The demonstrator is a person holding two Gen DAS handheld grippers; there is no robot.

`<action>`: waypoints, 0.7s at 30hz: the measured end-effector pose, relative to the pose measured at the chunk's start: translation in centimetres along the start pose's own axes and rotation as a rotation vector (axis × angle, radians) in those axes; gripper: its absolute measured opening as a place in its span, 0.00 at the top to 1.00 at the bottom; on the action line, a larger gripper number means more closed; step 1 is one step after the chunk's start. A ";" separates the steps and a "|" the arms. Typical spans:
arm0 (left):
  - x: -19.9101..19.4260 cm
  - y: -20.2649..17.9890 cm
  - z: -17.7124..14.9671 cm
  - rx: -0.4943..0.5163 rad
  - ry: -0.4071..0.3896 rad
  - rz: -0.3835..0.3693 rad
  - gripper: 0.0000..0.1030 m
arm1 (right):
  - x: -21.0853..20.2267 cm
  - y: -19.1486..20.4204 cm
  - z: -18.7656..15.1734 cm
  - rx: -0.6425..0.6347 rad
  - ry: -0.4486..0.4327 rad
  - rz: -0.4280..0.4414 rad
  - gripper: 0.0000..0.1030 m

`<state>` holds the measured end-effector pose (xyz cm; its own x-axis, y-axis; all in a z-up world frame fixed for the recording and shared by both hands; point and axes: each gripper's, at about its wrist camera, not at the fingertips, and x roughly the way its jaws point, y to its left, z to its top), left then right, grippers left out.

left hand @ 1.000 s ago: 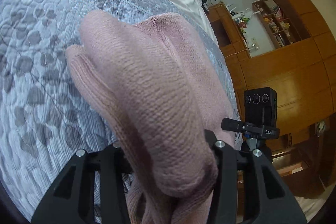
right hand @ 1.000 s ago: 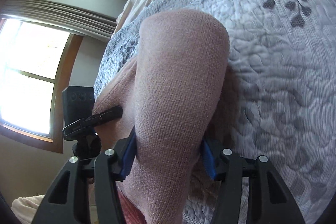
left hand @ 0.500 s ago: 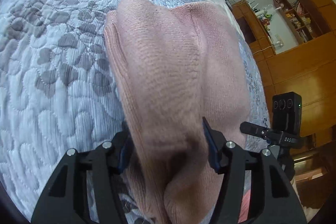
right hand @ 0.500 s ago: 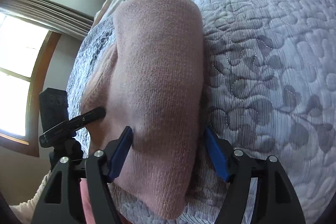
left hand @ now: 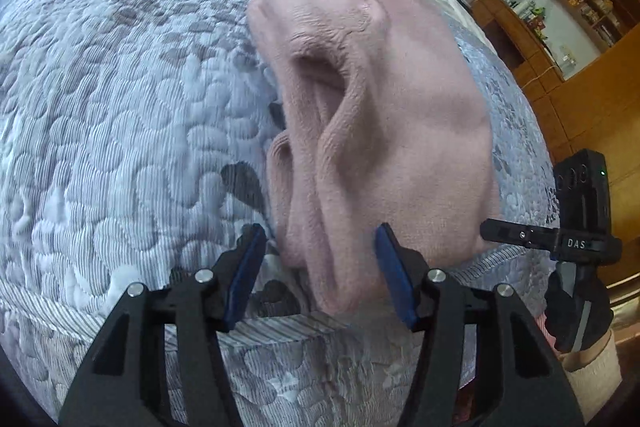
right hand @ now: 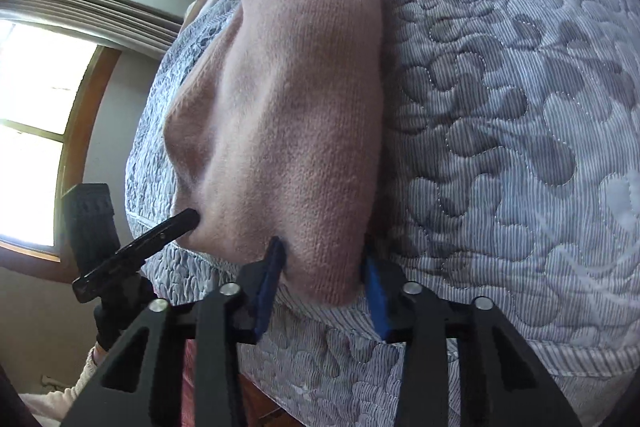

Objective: Fold small clothes
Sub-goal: 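Open both tools and lift them away from the folded sweater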

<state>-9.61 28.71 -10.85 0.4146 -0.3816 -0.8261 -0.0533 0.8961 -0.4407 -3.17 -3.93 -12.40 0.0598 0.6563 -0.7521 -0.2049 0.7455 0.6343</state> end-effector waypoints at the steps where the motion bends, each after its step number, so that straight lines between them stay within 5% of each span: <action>1: 0.2 0.5 -0.1 -0.011 0.006 0.001 0.45 | -0.2 0.2 -0.2 -0.011 -0.007 -0.012 0.72; 12: -0.1 0.9 -1.2 -0.001 0.011 0.036 0.44 | 0.1 1.4 -1.3 -0.003 -0.021 -0.130 0.73; 16: -1.1 -0.2 -1.9 0.003 0.002 0.086 0.43 | -0.7 3.6 -1.6 -0.042 -0.049 -0.184 0.63; 21: -3.0 -1.6 -2.7 0.015 -0.011 0.143 0.37 | -2.6 6.0 -2.6 -0.099 -0.098 -0.285 0.38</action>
<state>-13.27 27.81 -8.61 0.4140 -0.2475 -0.8760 -0.0987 0.9445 -0.3134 -7.09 -1.47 -7.14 0.2217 0.4342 -0.8731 -0.2599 0.8893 0.3763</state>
